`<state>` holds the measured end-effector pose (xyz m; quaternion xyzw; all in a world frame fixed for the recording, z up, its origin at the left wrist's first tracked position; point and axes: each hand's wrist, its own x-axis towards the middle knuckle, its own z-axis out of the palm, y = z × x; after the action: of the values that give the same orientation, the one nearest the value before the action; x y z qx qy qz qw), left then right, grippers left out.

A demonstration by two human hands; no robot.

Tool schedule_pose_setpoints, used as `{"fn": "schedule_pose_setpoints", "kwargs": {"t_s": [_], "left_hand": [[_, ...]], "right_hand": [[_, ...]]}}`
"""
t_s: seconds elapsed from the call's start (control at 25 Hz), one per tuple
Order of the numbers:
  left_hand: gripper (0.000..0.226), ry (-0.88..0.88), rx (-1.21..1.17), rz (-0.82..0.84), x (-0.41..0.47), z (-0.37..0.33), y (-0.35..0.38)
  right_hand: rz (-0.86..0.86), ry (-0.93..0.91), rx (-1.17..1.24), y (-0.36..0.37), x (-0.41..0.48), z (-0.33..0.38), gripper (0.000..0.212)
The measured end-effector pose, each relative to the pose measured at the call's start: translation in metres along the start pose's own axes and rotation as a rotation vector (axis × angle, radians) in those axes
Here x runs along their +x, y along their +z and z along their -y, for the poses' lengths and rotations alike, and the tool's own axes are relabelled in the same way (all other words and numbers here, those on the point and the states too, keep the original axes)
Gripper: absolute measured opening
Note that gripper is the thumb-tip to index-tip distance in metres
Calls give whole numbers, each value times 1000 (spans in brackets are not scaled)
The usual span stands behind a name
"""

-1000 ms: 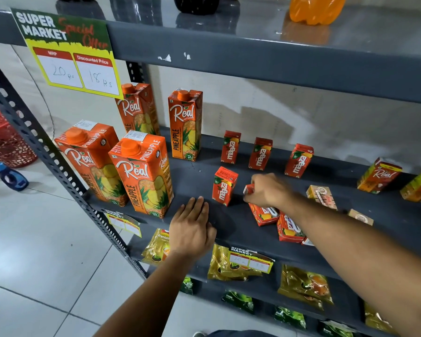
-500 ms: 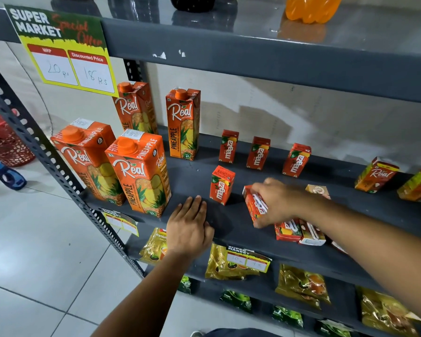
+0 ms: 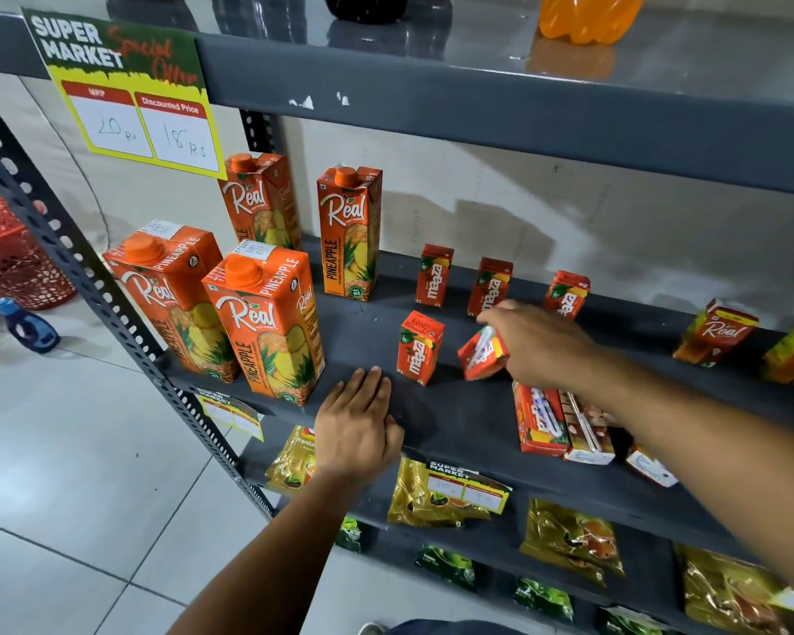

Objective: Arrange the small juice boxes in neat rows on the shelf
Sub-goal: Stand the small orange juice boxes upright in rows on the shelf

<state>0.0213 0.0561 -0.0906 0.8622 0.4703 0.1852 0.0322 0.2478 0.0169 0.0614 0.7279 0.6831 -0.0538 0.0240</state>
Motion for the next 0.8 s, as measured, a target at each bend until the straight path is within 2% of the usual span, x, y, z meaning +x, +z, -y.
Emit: {"fn": "schedule_pose_setpoints", "kwargs": {"t_s": [0.12, 0.24, 0.32, 0.44, 0.64, 0.8], "left_hand": [[54, 6, 7, 4, 0, 1, 1], [52, 15, 19, 8, 0, 1, 0], [52, 16, 36, 14, 0, 0, -1], [53, 12, 41, 26, -1, -1, -2], [54, 7, 45, 39, 0, -2, -3], [55, 1, 58, 42, 0, -3, -4]], "right_hand": [[118, -330, -147, -12, 7, -9, 57], [175, -440, -166, -12, 13, -18, 50], [173, -452, -198, -12, 15, -20, 55], [172, -429, -300, -14, 15, -24, 73], [159, -397, -265, -24, 17, -27, 63], [194, -203, -180, -25, 15, -26, 95]]}}
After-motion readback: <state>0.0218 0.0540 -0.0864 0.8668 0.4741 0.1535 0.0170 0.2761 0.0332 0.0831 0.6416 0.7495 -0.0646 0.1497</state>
